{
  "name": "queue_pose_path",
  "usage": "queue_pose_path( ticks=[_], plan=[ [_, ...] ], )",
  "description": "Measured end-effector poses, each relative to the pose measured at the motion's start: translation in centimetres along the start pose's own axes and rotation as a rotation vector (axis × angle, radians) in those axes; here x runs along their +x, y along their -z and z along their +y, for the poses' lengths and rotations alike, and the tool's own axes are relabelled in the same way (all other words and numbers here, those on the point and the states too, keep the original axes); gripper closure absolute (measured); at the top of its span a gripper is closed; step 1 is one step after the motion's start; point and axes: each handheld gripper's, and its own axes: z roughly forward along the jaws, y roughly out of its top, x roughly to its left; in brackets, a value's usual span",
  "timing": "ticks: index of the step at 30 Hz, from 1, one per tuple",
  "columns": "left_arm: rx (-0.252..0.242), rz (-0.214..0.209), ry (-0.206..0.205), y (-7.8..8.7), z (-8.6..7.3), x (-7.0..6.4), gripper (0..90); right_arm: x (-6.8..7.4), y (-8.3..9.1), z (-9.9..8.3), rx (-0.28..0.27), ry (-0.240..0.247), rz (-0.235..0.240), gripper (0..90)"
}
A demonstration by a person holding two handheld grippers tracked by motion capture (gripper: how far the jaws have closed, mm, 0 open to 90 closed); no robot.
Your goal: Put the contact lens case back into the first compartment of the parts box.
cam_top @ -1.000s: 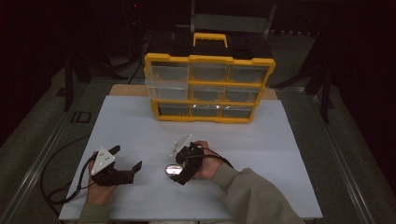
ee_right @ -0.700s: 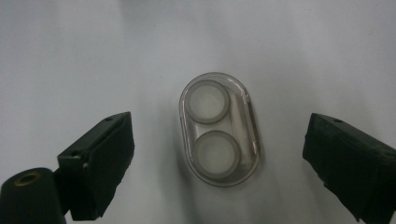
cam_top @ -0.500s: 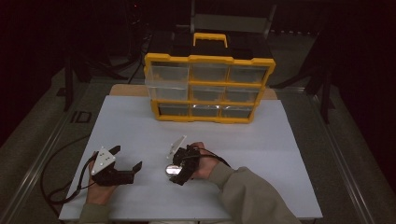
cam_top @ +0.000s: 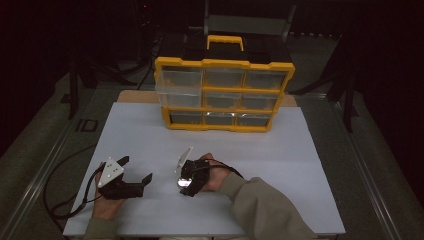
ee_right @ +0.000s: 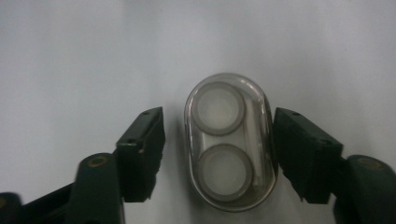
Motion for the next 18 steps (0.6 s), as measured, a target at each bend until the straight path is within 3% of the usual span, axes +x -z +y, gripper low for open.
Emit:
queue_pose_path(
  ticks=[6,12,18],
  plan=[
    [0.003,0.000,-0.001,-0.02,-0.01,-0.01,0.3,-0.34,0.06,-0.29,0.008,-0.005,-0.007,45.4],
    [0.003,-0.001,-0.001,0.01,-0.01,-0.02,0.3,0.06,0.16,-0.38,0.034,0.016,-0.029,47.6],
    [0.004,0.000,-0.002,0.02,-0.01,-0.02,0.3,0.32,0.24,-0.35,0.041,0.008,-0.048,48.8]
  ],
)
